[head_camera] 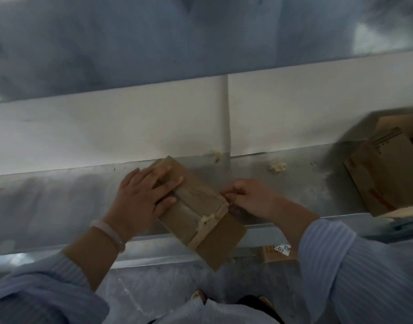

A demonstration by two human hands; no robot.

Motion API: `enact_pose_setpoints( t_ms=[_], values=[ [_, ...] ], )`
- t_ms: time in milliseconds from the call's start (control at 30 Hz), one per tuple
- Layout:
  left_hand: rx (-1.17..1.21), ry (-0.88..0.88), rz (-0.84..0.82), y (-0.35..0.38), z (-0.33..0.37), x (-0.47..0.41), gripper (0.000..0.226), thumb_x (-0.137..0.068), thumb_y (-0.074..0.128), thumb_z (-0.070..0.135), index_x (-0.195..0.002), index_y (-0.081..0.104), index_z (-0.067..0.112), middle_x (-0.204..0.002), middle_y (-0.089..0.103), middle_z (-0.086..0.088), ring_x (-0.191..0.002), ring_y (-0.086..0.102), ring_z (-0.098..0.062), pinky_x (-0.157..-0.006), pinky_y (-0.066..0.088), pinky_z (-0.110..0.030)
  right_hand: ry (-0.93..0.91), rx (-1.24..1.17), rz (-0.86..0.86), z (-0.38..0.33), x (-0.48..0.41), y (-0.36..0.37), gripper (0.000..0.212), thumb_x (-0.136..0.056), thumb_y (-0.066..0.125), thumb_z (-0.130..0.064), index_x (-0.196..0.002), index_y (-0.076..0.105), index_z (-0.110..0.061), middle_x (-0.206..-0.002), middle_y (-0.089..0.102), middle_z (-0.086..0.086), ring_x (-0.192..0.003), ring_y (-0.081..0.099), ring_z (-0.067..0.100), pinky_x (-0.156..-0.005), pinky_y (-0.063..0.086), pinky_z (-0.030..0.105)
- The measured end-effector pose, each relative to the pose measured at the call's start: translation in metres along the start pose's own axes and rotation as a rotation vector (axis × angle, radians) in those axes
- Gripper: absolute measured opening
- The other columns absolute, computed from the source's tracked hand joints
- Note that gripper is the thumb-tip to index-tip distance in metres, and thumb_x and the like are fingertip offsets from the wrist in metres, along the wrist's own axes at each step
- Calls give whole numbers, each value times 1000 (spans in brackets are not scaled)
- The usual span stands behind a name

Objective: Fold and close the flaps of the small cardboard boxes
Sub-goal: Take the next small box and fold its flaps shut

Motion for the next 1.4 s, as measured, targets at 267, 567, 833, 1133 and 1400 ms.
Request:
enact_pose_setpoints(
  t_ms=[267,567,833,1133,1400],
  values=[
    [214,-285,-72,17,20,1,78,-77,8,79,-146,17,45,-159,7,9,-146,-1,-14,-119,3,-43,-162,49,-84,-4,16,8,34,-92,61,-16,-124,64,-27,-113,68,-10,-103,58,-2,-75,32,-6],
    [180,-252,-46,23,18,8,74,-80,7,79,-146,16,46,-159,7,10,-146,2,-15,-118,5,-43,-510,409,151,4,15,10,24,-87,63,-30,-96,74,-11,-89,72,8,-82,67,25,-73,50,29],
    [221,-271,-29,21,18,8,67,-82,24,70,-145,19,47,-158,10,12,-146,4,-14,-118,5,-43,-758,544,241,9,4,10,35,-88,45,-32,-77,73,-14,-75,69,2,-65,65,18,-59,52,24],
    [246,-278,-21,18,21,7,66,-81,25,70,-143,19,48,-158,10,11,-146,4,-14,-118,6,-44,-657,410,225,3,12,10,37,-88,48,-41,-80,69,-11,-78,64,2,-68,61,16,-66,43,18],
    [248,-279,-23,20,19,7,66,-80,20,76,-141,16,52,-158,9,11,-146,4,-14,-117,9,-49,-573,332,311,6,21,13,32,-87,52,-38,-81,70,-12,-79,66,1,-70,61,15,-68,47,21]
  ],
)
Point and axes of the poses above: each hand's wrist, its own x-axis away from the middle knuckle, its own y-axis out of the palm, z = x × y, the point moved 3 cm from there along -x, towards the middle knuckle
